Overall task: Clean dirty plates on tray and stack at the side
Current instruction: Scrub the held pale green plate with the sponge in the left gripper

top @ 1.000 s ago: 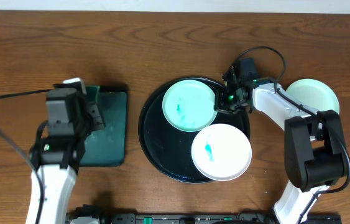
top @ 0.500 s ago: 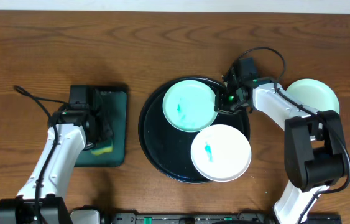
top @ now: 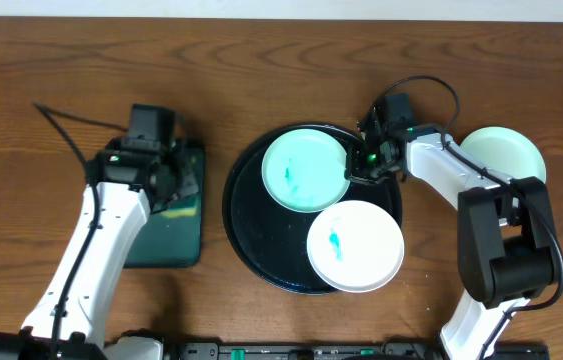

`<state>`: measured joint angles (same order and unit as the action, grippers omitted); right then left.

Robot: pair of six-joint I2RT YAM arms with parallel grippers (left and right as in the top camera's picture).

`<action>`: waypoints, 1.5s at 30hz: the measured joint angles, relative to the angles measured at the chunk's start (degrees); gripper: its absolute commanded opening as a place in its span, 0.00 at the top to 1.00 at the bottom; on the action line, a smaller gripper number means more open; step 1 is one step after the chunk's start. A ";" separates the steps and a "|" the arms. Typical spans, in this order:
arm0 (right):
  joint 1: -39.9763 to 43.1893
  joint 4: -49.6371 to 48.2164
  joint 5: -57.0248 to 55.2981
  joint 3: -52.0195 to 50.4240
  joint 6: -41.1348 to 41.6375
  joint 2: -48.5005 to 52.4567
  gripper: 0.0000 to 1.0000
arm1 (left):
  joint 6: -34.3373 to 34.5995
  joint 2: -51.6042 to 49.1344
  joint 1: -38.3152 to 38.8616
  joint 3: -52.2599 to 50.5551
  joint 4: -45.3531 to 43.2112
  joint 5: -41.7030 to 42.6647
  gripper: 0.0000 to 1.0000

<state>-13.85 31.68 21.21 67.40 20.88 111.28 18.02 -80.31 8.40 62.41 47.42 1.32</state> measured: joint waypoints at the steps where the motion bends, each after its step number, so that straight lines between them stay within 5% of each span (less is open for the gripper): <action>1: 0.00 0.00 0.00 0.00 -0.02 0.00 0.99 | 0.00 0.00 1.31 0.76 -0.35 0.00 0.93; 15: -8.85 0.20 -1.60 0.00 -1.68 0.00 0.99 | -0.04 -13.86 14.25 2.56 -10.91 7.80 0.93; 25: -9.97 0.46 -1.20 0.00 -1.84 0.00 0.99 | 0.00 -24.37 16.46 2.58 -17.05 9.20 0.93; 45: -9.92 1.14 -1.38 0.00 -2.03 0.00 0.99 | -1.05 -27.52 24.37 3.85 -18.29 26.53 0.93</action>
<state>-23.77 32.82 19.84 67.40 18.85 111.28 16.97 -107.83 32.77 66.26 29.12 27.86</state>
